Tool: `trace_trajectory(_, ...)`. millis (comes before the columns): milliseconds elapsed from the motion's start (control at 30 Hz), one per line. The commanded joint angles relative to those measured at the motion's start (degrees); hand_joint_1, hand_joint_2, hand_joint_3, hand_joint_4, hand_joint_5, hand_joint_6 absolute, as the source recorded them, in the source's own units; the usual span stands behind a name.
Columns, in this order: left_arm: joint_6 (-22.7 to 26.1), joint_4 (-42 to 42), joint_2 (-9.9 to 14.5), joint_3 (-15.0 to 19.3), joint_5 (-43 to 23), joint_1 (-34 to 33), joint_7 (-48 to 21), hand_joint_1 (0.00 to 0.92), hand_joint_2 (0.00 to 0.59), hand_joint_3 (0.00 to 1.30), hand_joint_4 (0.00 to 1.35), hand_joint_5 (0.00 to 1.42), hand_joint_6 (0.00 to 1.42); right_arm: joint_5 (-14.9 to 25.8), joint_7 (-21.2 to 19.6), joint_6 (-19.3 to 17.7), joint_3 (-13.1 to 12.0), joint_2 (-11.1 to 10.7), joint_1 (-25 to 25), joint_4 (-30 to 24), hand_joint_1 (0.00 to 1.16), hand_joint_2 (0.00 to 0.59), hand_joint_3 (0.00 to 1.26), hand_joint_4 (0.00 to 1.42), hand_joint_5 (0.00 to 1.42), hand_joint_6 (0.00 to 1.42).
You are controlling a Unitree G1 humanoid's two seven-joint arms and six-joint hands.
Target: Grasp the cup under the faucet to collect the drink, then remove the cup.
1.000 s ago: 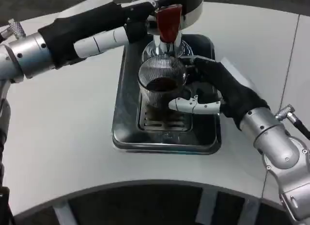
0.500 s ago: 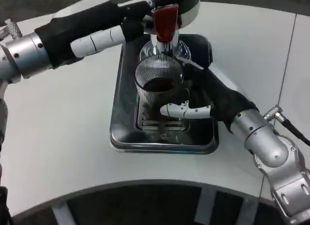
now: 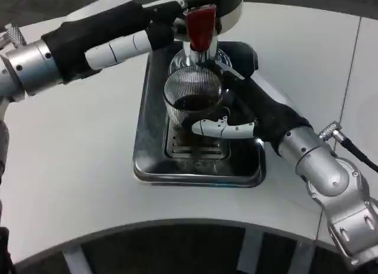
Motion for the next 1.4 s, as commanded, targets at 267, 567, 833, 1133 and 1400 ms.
trace_trajectory(267,2.22,2.54,3.69,-0.15,2.93,4.22,0.84,0.0,0.109,0.08,0.03,0.19,0.14,-0.88,-2.35,-0.21,0.72,2.19,-1.23,0.9,0.74,0.174,0.24,0.26,0.25,0.12)
trace_trajectory(567,2.32,3.2,4.32,0.07,2.9,4.57,1.58,0.0,0.109,0.08,0.03,0.19,0.14,-1.7,-3.76,-0.53,1.02,2.95,-0.71,1.13,0.78,0.183,0.45,0.45,0.42,0.24)
trace_trajectory(833,2.36,3.59,4.52,0.21,2.93,4.58,2.21,0.0,0.109,0.08,0.03,0.19,0.14,-2.21,-4.86,-0.3,0.97,2.6,-0.26,0.54,0.82,0.206,0.54,0.57,0.52,0.39)
trace_trajectory(1133,2.25,3.2,4.48,0.63,2.65,4.95,1.99,0.0,0.109,0.08,0.03,0.19,0.14,-2.51,-6.05,-0.54,0.76,2.41,1.45,-0.98,0.89,0.224,0.6,0.66,0.69,0.61)
trace_trajectory(1400,6.14,1.83,3.24,3.07,-1.69,5.63,0.96,0.0,0.118,0.09,0.04,0.2,0.19,-2.83,-6.76,-0.18,0.64,2.34,3.05,-3.17,0.91,0.228,0.64,0.69,0.79,0.76)
